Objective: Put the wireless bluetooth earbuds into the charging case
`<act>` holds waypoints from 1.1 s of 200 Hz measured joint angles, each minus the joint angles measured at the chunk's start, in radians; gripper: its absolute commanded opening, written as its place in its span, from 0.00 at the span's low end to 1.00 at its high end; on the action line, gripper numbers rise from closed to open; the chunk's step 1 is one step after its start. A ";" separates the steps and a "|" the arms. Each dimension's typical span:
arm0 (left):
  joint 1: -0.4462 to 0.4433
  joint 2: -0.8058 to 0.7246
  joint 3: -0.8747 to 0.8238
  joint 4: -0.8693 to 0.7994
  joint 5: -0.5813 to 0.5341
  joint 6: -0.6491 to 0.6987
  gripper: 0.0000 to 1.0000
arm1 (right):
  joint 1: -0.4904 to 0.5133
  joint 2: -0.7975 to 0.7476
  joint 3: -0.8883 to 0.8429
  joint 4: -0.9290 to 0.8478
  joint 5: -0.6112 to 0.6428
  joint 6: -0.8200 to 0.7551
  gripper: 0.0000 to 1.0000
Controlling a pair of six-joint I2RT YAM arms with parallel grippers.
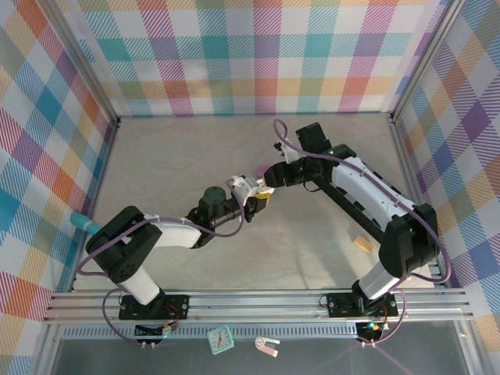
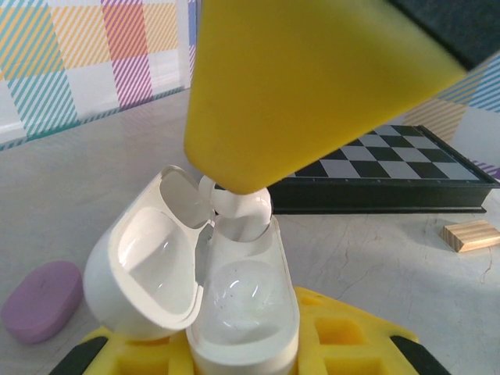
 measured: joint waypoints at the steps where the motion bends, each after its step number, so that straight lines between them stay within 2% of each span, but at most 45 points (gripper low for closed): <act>1: 0.000 0.000 0.000 0.000 0.000 0.000 0.04 | 0.000 0.000 0.000 0.000 0.000 0.000 0.51; 55: 0.000 0.003 0.000 0.006 0.008 -0.001 0.04 | 0.001 0.000 0.000 0.000 -0.063 -0.001 0.48; 108: 0.000 0.008 0.000 0.006 0.018 -0.008 0.04 | 0.003 0.000 0.000 -0.005 -0.080 -0.018 0.51; 172: 0.000 0.008 0.000 0.007 0.026 -0.012 0.04 | 0.010 -0.006 0.013 -0.036 0.065 -0.020 0.47; 220: 0.000 0.008 0.000 0.007 0.026 -0.014 0.04 | 0.077 -0.002 0.060 -0.101 0.149 -0.040 0.46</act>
